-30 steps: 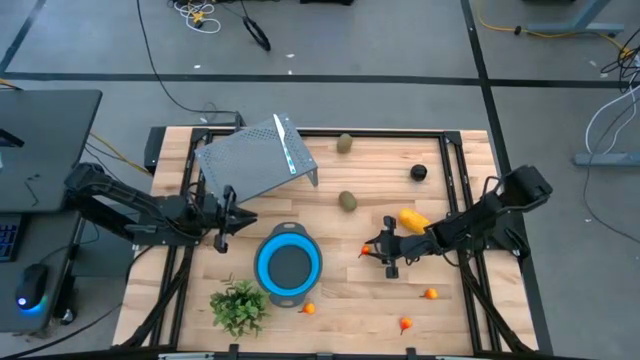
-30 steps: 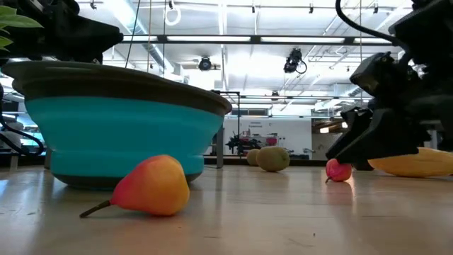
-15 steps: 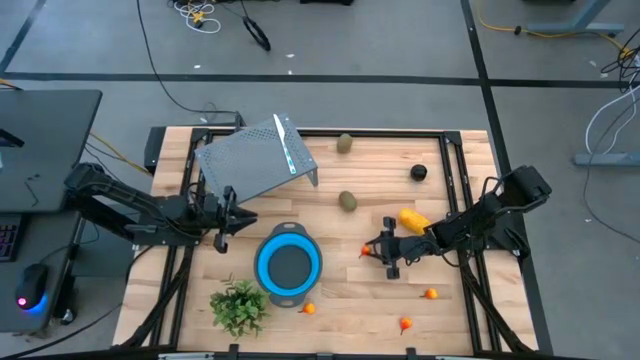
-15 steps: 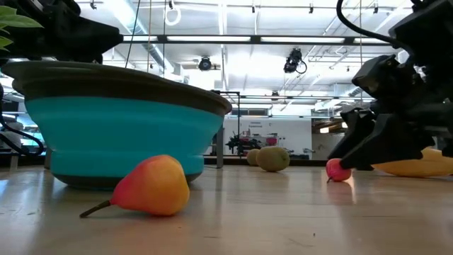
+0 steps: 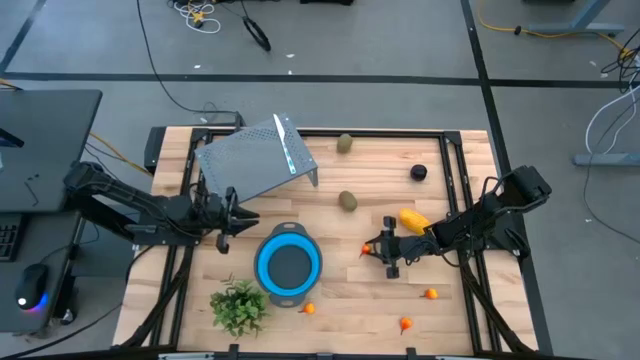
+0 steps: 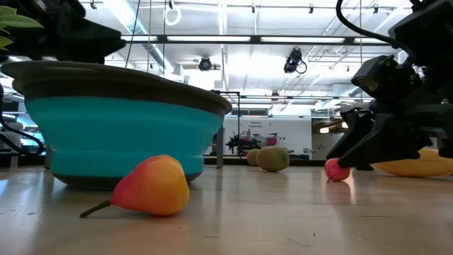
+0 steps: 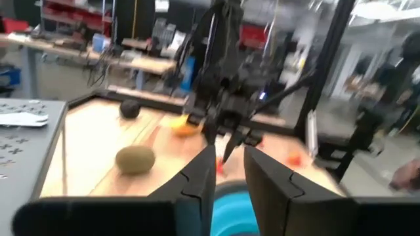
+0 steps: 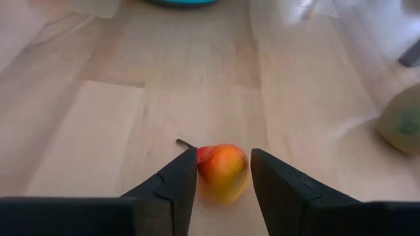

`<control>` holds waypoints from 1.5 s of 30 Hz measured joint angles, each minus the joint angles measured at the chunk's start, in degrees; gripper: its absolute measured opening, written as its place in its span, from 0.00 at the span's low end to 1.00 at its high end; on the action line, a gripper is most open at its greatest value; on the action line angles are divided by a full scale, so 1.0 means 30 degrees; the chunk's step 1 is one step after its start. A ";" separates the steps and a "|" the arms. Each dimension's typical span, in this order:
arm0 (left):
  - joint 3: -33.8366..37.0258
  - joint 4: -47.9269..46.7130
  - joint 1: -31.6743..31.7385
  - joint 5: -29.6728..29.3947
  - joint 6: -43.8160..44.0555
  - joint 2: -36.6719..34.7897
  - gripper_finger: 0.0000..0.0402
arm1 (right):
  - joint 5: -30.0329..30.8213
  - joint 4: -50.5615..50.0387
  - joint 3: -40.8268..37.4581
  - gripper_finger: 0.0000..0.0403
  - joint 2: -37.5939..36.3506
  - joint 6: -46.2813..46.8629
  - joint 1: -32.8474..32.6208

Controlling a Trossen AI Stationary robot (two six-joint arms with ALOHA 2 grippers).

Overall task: Pick & Place Fruit
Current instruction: Put the blue strainer bowl on the shelf

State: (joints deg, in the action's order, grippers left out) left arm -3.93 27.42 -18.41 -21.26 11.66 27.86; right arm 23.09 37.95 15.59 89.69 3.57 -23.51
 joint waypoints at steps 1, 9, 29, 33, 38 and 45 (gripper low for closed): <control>-0.0549 -0.0850 -0.0001 -0.0204 -0.0057 0.0332 0.25 | 0.0264 0.0000 0.0000 0.38 0.0000 0.0000 0.0002; -0.6500 -0.5196 0.0001 0.0229 -0.1516 0.4644 0.41 | 0.0736 0.0007 0.0000 0.38 0.0000 0.0152 0.0000; -2.3915 -2.9163 -0.0738 0.0199 0.5454 2.0237 0.50 | 0.0588 0.0107 -0.0007 0.38 -0.0007 0.1013 -0.0566; -2.4231 -2.9942 -0.1337 0.1775 0.2866 2.0899 0.49 | 0.0568 0.0278 -0.0007 0.38 -0.0015 0.1013 -0.0576; -2.4236 -3.1131 -0.2469 0.1902 -0.1047 2.0988 0.49 | 0.0564 0.0417 -0.0007 0.38 -0.0015 0.1013 -0.0573; -2.4236 -3.1131 -0.3605 0.1780 -0.5606 2.0988 0.49 | 0.0561 0.0887 -0.0007 0.38 -0.0015 0.1010 -0.0576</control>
State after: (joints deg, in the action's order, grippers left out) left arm -76.64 -65.98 -29.23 -15.92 -5.16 90.83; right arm 24.77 40.62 15.57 89.65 6.60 -25.23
